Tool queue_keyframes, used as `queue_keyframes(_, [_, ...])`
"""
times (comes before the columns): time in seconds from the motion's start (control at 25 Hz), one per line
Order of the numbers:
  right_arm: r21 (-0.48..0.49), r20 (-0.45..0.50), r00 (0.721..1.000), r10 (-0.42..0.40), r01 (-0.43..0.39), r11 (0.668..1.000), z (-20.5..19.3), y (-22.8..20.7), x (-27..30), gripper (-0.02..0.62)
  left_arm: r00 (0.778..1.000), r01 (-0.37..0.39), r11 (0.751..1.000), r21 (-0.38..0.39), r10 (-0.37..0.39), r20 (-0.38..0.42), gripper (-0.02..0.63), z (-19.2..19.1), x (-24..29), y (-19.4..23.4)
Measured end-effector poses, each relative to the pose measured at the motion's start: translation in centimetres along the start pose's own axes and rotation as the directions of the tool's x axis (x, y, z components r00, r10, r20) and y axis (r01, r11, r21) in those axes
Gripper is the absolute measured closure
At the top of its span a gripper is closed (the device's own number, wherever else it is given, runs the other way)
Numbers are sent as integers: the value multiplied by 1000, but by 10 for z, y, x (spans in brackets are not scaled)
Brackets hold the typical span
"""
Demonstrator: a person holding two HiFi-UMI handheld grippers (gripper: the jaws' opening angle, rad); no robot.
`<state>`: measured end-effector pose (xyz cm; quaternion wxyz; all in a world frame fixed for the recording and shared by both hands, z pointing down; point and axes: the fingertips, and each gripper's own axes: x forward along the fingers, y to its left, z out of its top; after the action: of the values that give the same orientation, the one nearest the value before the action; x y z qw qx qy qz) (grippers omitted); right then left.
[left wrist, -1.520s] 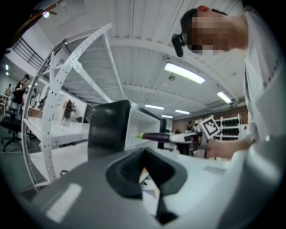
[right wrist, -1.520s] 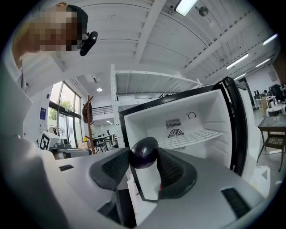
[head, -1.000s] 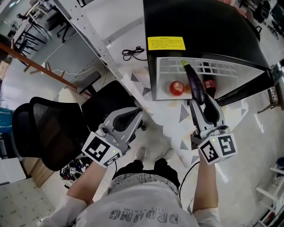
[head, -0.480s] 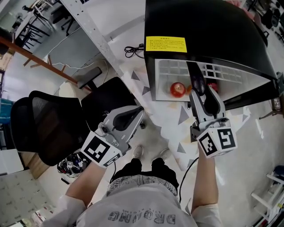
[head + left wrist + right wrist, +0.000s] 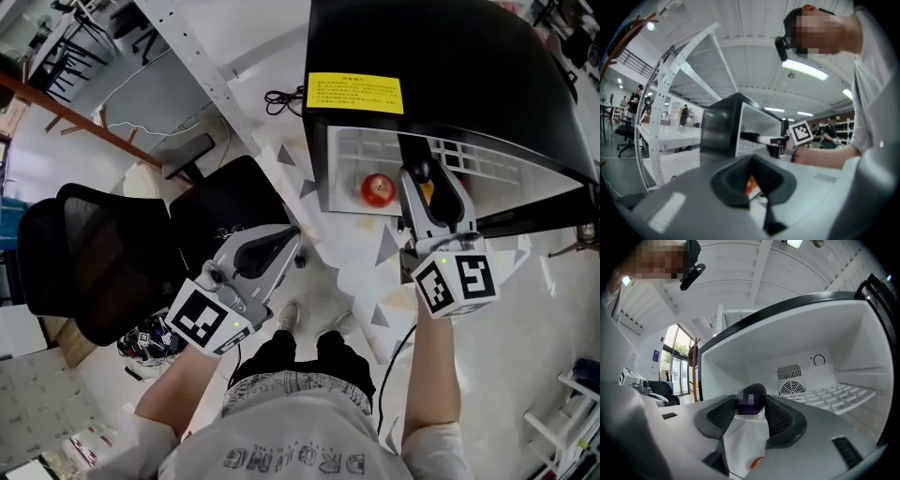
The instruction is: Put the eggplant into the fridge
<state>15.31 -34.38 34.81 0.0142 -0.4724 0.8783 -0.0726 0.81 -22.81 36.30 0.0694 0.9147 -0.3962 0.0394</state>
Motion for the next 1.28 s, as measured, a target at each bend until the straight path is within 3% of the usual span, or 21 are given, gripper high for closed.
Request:
queue_keyframes(0.52, [-45,-3,1000,-9,9,999,-4,-5,25,405,999,-36,999,-16,36,-12,598,-7,1,9])
queue_keyframes(1.28, [-135,-66,992,-106,96,986,-17,-9,46,403,999,-51,998,-26,50,-17,598,-11,-9,22])
